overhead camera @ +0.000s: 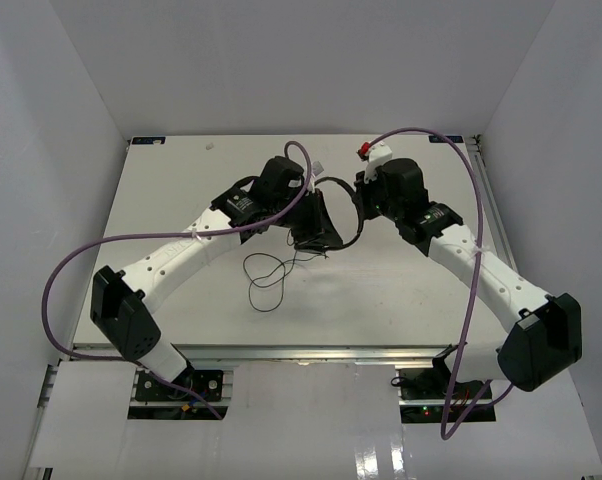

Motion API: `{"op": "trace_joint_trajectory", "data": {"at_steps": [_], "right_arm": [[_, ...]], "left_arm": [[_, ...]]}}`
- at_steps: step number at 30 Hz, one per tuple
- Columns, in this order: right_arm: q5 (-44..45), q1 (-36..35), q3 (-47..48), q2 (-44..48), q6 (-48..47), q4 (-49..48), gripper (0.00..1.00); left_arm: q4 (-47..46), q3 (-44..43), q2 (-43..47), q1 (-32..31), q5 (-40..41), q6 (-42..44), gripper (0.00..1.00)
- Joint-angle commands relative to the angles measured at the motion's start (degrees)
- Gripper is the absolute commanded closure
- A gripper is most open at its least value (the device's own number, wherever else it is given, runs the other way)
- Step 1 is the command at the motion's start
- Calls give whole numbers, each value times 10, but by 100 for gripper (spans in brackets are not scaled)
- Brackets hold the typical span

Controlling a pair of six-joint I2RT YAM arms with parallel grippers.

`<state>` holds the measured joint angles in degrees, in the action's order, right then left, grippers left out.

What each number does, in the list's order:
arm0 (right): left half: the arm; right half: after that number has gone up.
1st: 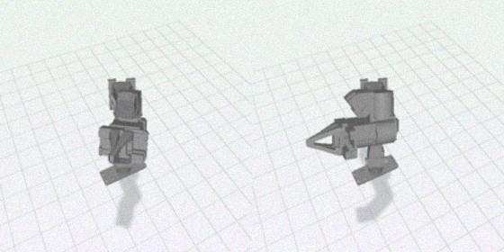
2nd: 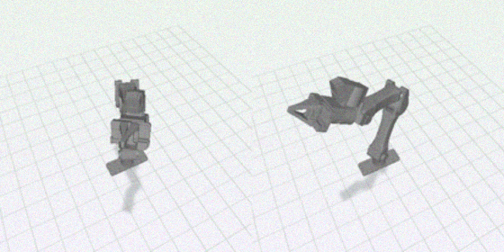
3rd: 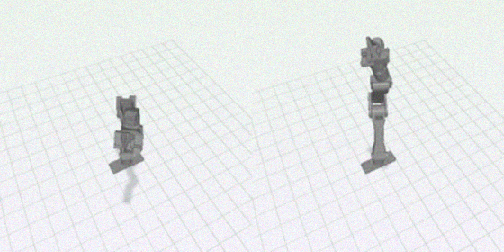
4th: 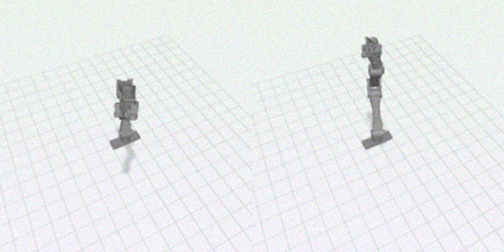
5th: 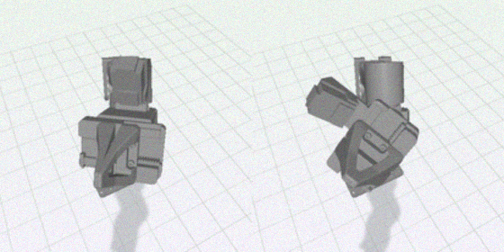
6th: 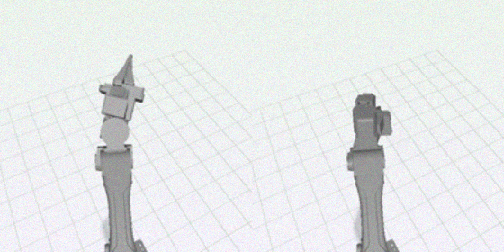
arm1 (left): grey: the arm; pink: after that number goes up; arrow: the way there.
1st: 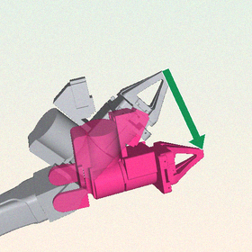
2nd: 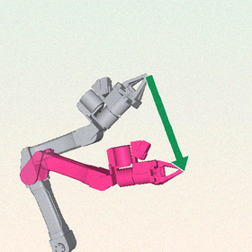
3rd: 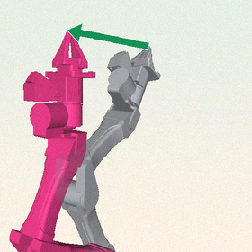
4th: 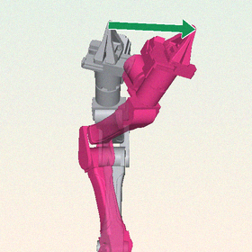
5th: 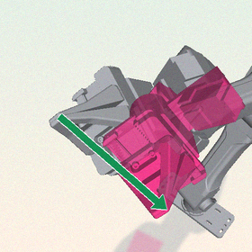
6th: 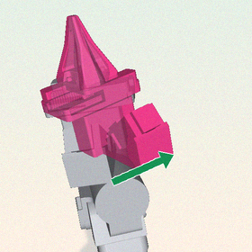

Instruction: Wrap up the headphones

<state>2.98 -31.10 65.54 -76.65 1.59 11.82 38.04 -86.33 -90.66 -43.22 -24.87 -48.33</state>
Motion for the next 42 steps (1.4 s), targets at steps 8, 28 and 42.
{"op": "trace_joint_trajectory", "data": {"at_steps": [8, 28, 42], "right_arm": [[-20, 42, 38, 46, 50, -33, 92], [-171, 130, 44, 109, 185, 20, 92], [-262, 176, 42, 136, 215, 22, 92]], "left_arm": [[-161, 100, 86, -78, 47, 14, 53], [-520, 382, 172, -228, 208, 266, 34], [-722, 590, 231, -234, 272, 346, 33]]}}
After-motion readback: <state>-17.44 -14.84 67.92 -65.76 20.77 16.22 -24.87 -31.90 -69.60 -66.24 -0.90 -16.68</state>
